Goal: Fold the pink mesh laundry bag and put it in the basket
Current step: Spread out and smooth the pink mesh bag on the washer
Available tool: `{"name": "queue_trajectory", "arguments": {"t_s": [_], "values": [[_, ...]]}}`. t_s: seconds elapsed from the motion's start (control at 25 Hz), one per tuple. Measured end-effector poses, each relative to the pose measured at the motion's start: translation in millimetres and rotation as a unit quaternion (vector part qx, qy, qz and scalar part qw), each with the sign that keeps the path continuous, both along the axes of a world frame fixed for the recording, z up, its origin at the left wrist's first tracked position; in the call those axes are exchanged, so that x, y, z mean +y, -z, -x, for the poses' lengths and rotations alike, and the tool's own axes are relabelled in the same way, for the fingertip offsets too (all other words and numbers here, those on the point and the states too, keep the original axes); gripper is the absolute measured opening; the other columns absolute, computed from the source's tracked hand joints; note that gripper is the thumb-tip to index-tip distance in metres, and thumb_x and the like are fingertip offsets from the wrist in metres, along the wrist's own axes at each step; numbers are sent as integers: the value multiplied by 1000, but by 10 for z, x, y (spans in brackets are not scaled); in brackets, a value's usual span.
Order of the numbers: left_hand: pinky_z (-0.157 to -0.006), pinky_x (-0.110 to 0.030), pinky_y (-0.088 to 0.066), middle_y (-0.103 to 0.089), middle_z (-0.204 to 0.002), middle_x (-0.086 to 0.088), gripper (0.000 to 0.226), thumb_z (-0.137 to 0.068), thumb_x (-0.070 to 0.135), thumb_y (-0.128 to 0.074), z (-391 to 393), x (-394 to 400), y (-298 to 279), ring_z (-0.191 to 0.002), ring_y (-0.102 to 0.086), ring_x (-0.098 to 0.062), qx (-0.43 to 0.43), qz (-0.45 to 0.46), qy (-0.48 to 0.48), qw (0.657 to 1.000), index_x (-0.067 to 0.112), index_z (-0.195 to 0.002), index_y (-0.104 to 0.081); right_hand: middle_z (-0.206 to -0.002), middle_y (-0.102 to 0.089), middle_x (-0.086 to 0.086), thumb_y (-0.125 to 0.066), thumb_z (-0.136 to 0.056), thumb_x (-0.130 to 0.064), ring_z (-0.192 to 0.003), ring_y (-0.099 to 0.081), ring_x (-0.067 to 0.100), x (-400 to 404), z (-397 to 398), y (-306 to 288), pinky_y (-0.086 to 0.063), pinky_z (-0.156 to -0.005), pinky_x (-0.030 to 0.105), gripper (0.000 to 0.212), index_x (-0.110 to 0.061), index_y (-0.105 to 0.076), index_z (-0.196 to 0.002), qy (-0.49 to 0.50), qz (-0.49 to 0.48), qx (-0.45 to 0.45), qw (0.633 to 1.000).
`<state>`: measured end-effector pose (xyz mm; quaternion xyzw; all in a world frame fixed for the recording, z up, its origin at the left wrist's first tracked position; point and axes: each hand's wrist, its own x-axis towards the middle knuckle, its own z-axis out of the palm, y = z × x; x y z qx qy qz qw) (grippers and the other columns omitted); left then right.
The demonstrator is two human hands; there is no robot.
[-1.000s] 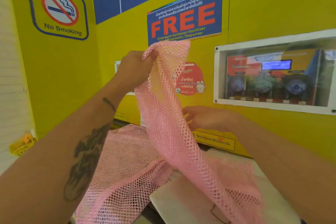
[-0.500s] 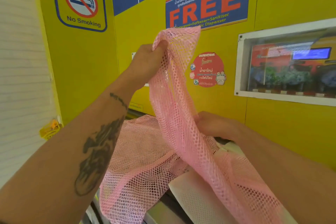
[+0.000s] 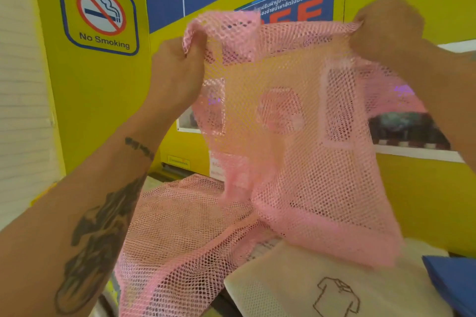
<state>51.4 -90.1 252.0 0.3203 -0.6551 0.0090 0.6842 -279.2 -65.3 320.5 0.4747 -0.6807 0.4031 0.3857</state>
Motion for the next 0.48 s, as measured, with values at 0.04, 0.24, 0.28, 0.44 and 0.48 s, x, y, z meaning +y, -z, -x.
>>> {"name": "queue_trajectory", "arguments": {"t_s": [0.04,0.24,0.28,0.44,0.48], "values": [[-47,-31,-27,-40,-49,8,50,-95,49,-43,28,-17,-16,-48,-34,-6,1,7,-13,1000,18,-55,-40,-110,-69,21,-69,-78,-22,-101,-65,43,4,-5,7,-53,-84,46,30,-13,-74,-107,13,-23,-7,1000],[-51,-28,-35,-61,-64,-6,33,-88,35,-58,-100,-303,568,-57,-52,-19,-72,-220,6,973,12,-65,-63,-111,-67,23,-54,-93,-25,-97,-63,36,-20,15,794,-50,-68,32,30,-1,-69,-103,-19,-317,82,945],[-55,-27,-39,-67,-72,-10,26,-88,28,-59,-142,-320,694,-60,-56,-20,-90,-266,30,959,13,-69,-68,-106,-68,20,-50,-95,-23,-92,-63,32,-24,-22,959,-48,-63,31,31,0,-70,-100,-31,-387,101,916],[-67,-33,-52,-75,-92,-14,21,-67,12,-65,-339,-122,1014,-76,-70,-20,-150,-388,273,868,18,-82,-77,-77,-66,4,-56,-94,-19,-66,-64,18,12,-70,1353,-50,-59,30,19,-11,-64,-78,-141,-571,-41,808],[-67,-32,-55,-76,-90,-9,29,-57,15,-69,-420,-46,1065,-78,-72,-18,-176,-394,339,836,20,-84,-78,-76,-69,2,-59,-93,-17,-67,-66,16,58,2,1343,-51,-60,29,14,-13,-65,-81,-184,-569,-99,795]]}}
